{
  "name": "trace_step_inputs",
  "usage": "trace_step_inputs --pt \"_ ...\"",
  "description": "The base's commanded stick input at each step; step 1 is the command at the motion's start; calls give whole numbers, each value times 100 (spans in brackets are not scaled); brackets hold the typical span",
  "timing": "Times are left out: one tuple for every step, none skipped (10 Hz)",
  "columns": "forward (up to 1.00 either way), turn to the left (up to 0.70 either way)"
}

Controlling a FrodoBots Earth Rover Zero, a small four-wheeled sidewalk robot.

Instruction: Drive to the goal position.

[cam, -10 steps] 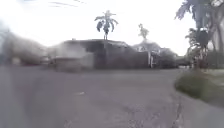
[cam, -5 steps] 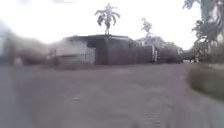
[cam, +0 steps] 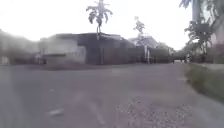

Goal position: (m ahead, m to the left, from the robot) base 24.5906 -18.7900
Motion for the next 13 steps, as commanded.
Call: trace_step_inputs --pt "100 -40" --pt "100 -40" --pt "100 -40" --pt "100 -40" --pt "100 -40" --pt "100 -39" --pt "100 0" --pt "100 0" --pt "100 0" --pt "100 0" --pt "100 0" --pt "100 0" --pt "100 0"
